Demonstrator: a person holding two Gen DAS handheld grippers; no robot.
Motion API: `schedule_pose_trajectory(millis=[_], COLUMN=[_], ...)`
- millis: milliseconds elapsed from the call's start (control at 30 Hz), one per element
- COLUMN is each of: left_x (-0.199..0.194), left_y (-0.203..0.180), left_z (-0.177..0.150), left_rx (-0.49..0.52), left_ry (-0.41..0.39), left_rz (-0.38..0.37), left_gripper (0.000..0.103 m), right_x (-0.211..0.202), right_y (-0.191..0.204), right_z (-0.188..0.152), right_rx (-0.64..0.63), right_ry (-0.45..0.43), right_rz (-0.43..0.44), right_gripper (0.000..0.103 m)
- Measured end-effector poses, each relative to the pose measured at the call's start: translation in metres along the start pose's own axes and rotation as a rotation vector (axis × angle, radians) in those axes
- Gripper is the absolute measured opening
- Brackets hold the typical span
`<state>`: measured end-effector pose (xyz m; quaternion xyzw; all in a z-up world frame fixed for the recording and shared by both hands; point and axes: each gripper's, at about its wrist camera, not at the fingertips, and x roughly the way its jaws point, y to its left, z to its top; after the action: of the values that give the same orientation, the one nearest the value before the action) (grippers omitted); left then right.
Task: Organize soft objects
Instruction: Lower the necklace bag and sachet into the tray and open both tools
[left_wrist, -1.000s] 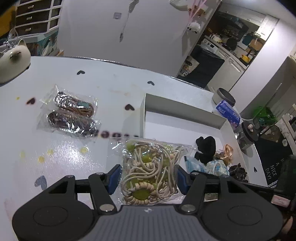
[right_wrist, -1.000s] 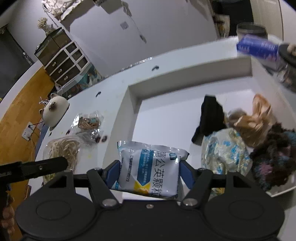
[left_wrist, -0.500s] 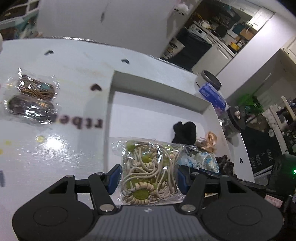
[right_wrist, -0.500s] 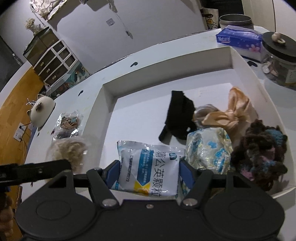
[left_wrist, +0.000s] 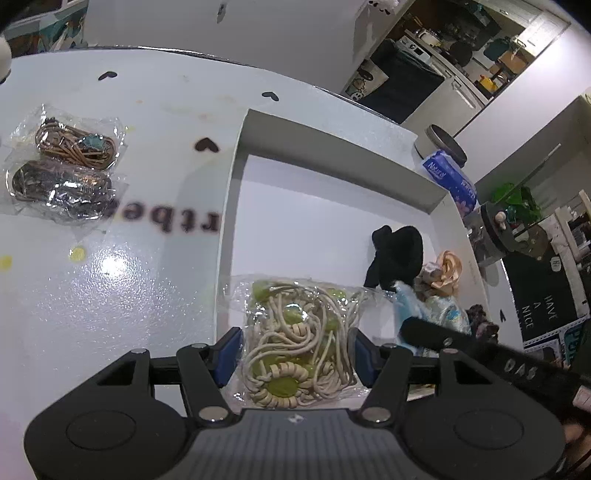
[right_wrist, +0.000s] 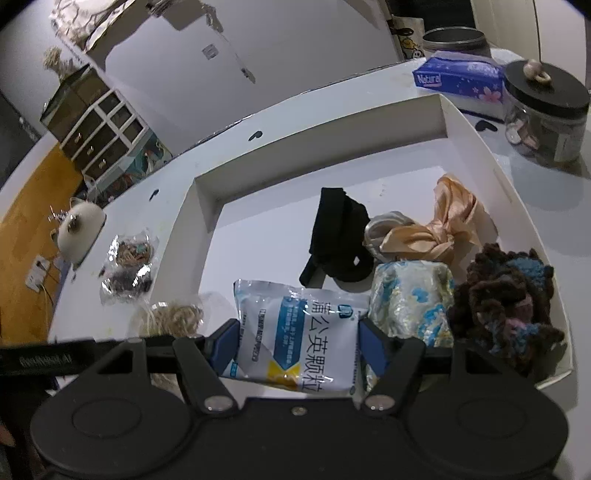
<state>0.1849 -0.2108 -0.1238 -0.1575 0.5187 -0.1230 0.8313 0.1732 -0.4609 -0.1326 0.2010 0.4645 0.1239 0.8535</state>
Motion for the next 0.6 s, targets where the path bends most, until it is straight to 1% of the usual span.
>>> schedule_pose_trajectory(millis=[133, 167, 200, 233, 267, 333, 400, 500, 533, 600], left_x=[0.007, 0.009, 0.010, 0.011, 0.011, 0.008, 0.004, -0.003, -0.007, -0.011], left_y=[-0.004, -0.005, -0.006, -0.008, -0.009, -0.013, -0.016, -0.019, -0.020, -0.021], left_z=[0.000, 0.000, 0.000, 0.001, 0.001, 0.000, 0.000, 0.000, 0.000, 0.000], left_rx=[0.026, 0.029, 0.036, 0.046, 0.051, 0.070, 0.094, 0.112, 0.117, 0.130], left_ry=[-0.003, -0.005, -0.011, -0.015, -0.011, -0.021, -0.033, -0.048, -0.054, -0.064], left_rz=[0.028, 0.034, 0.036, 0.044, 0.030, 0.019, 0.030, 0.026, 0.027, 0.031], left_gripper=[0.065, 0.074, 0.077, 0.084, 0.088, 0.089, 0.089, 0.086, 0.083, 0.081], right_x=[-0.003, -0.003, -0.003, -0.003, -0.003, -0.003, -0.002, -0.001, -0.001, 0.000], right_y=[-0.010, -0.010, -0.010, -0.009, -0.008, -0.006, -0.004, -0.002, -0.001, 0.004], right_z=[0.002, 0.002, 0.002, 0.002, 0.002, 0.002, 0.002, 0.002, 0.002, 0.001], right_rx=[0.055, 0.061, 0.061, 0.057, 0.052, 0.038, 0.024, 0.013, 0.004, -0.034], right_ry=[-0.003, -0.002, -0.001, 0.000, 0.002, 0.006, 0.009, 0.012, 0.014, 0.022], right_rz=[0.036, 0.039, 0.040, 0.038, 0.036, 0.027, 0.021, 0.013, 0.008, -0.017], right_gripper=[0.070, 0.070, 0.070, 0.070, 0.070, 0.070, 0.070, 0.070, 0.070, 0.071])
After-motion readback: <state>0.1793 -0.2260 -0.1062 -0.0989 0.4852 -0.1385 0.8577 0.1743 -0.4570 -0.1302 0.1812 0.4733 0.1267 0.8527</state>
